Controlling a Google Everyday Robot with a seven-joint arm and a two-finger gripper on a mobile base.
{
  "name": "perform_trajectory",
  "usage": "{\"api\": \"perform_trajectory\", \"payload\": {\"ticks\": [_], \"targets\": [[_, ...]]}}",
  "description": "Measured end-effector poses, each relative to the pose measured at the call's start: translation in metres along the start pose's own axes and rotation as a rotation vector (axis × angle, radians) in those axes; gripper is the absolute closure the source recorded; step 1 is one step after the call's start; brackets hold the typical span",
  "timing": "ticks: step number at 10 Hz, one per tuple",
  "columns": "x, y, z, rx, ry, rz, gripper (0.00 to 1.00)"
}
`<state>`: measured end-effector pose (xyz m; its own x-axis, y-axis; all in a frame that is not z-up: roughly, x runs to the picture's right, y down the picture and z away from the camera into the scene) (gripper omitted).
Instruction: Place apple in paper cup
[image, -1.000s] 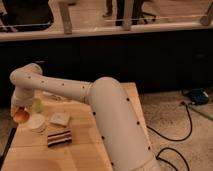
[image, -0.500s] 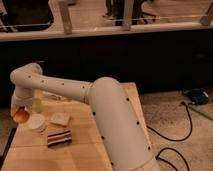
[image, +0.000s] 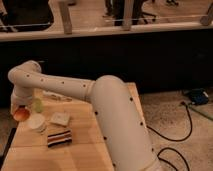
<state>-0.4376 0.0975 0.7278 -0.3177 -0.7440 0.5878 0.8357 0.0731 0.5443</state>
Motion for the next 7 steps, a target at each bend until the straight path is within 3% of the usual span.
{"api": "perform_trajectory", "payload": {"ticks": [2, 5, 7], "targets": [[-0.001, 0.009, -0.006, -0.017, 0.011, 0.021, 1.00], [-0.005, 0.029, -0.013, -0.023, 0.019, 0.065, 0.98], [-0.010, 0.039, -0.014, -0.019, 0.022, 0.097, 0.79]]}}
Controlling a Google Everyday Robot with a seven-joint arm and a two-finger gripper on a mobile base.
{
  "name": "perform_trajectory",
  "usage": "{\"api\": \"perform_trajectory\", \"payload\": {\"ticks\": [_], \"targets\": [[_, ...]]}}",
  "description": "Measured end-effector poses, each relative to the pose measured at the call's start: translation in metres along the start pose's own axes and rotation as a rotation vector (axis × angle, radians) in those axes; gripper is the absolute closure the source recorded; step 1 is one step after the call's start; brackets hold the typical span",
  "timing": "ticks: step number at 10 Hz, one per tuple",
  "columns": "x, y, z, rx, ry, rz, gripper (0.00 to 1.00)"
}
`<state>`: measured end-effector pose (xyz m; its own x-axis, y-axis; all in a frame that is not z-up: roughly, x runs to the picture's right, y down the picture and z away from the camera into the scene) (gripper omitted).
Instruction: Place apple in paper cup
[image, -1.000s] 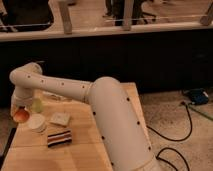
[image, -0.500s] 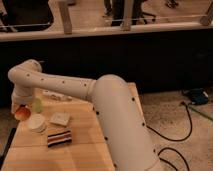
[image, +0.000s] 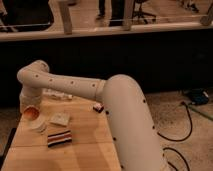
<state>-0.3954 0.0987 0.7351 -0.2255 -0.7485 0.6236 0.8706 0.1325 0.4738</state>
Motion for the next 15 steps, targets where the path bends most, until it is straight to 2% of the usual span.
{"api": "perform_trajectory", "payload": {"ticks": [2, 5, 6, 7, 15], "targets": [[-0.0011, 0.0054, -0.0019, -0.001, 0.005, 0.020, 0.58], [-0.0029, 0.0069, -0.0013, 0.000, 0.005, 0.029, 0.34], [-0.0031, 0.0085, -0.0007, 0.003, 0.005, 0.034, 0.23], [-0.0036, 0.0086, -0.0002, 0.004, 0.004, 0.034, 0.20], [-0.0069, 0.0080, -0.0017, 0.023, 0.005, 0.027, 0.20]]}}
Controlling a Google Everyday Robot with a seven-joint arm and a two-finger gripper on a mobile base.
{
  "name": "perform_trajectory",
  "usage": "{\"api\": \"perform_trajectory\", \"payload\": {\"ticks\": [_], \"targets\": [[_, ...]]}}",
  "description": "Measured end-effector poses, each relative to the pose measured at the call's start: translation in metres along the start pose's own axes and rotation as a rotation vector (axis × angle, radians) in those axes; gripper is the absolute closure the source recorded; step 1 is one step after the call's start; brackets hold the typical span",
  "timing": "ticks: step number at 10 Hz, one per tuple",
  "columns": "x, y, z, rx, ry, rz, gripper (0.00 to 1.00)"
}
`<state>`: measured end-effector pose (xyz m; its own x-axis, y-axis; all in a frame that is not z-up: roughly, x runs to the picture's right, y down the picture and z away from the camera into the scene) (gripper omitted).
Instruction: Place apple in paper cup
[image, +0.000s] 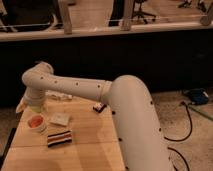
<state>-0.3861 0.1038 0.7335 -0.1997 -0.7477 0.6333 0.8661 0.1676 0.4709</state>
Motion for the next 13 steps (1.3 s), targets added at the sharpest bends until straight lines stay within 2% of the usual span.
{"api": "perform_trajectory", "payload": {"ticks": [3, 13], "targets": [[-0.0003, 0.0006, -0.0011, 0.011, 0.002, -0.010, 0.20], [-0.0005, 0.0005, -0.0007, 0.011, 0.001, -0.010, 0.20]]}}
